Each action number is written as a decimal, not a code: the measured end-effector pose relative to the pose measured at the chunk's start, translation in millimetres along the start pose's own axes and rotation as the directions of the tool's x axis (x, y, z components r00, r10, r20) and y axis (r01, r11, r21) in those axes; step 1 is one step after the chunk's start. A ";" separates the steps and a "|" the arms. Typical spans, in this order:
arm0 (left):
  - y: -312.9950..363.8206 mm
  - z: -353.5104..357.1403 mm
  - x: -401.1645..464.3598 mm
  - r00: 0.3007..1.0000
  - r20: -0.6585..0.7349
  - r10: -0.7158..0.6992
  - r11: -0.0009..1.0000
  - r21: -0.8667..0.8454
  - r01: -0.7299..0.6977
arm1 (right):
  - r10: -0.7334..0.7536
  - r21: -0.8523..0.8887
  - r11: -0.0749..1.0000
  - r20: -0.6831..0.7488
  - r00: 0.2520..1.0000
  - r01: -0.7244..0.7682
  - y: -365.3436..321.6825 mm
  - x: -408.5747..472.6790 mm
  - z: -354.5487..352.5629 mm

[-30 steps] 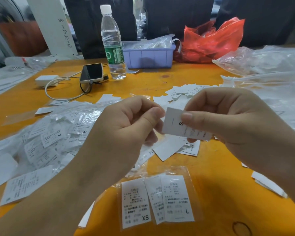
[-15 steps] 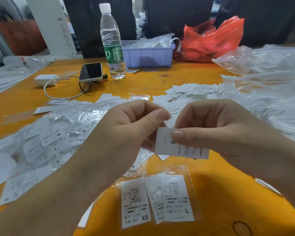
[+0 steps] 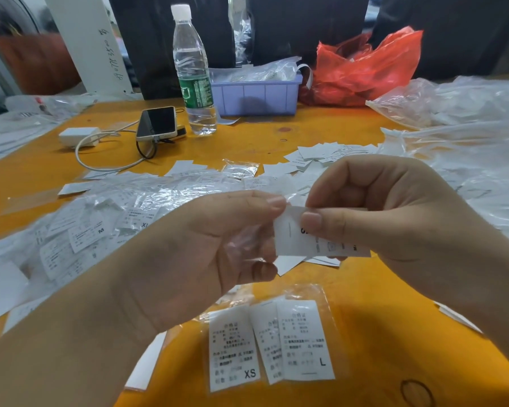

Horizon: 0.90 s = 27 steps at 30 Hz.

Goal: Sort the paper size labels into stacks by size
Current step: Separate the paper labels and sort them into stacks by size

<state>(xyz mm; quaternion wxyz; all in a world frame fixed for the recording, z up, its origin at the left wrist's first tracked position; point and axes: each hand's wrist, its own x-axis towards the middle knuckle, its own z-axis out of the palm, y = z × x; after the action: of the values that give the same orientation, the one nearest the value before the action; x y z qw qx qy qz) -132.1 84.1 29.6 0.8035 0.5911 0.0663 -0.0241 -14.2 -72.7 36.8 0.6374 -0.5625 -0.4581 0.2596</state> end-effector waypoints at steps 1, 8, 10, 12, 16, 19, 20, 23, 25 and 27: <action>0.0 -0.9 -0.1 1.000 -0.018 0.004 1.000 -0.026 -0.005 | 0.001 0.005 1.000 -0.009 1.000 -0.001 -0.1 0.1 -0.1; 1.0 -1.1 3.0 0.974 -0.190 0.124 0.992 0.038 -0.119 | -0.043 -0.122 0.992 -0.234 0.971 0.015 -1.9 3.3 -8.2; 0.9 -0.4 3.3 0.964 -0.220 0.153 0.987 0.092 -0.135 | -0.068 -0.133 0.991 -0.299 0.952 0.029 -2.7 3.8 -10.1; 0.9 0.9 3.2 0.956 -0.230 0.182 0.979 0.129 -0.155 | -0.086 -0.140 0.989 -0.327 0.941 0.042 -2.8 3.8 -11.1; 0.2 3.4 2.8 0.942 -0.246 0.227 0.962 0.205 -0.179 | -0.094 -0.145 0.988 -0.313 0.945 0.051 -0.8 3.4 -9.2; 0.3 3.8 2.3 0.937 -0.253 0.241 0.954 0.242 -0.180 | -0.090 -0.148 0.988 -0.300 0.950 0.047 0.4 2.7 -6.6; 0.6 4.5 2.3 0.935 -0.257 0.243 0.952 0.247 -0.179 | -0.089 -0.147 0.988 -0.294 0.952 0.047 0.9 2.6 -5.8; 0.7 6.3 2.6 0.930 -0.267 0.252 0.948 0.261 -0.182 | -0.091 -0.140 0.989 -0.285 0.954 0.053 2.0 2.4 -4.4; 0.7 7.5 2.2 0.929 -0.266 0.256 0.944 0.277 -0.181 | -0.094 -0.131 0.990 -0.279 0.956 0.059 2.0 2.3 -4.2; 0.7 7.8 1.7 0.929 -0.261 0.261 0.939 0.293 -0.181 | -0.094 -0.125 0.990 -0.272 0.958 0.061 1.5 2.4 -4.3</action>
<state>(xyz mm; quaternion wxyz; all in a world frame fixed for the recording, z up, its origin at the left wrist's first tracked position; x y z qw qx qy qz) -129.7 76.9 32.4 0.6960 0.6934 0.1144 0.1475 -9.1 -72.3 36.3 0.6714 -0.6108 -0.4003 0.1262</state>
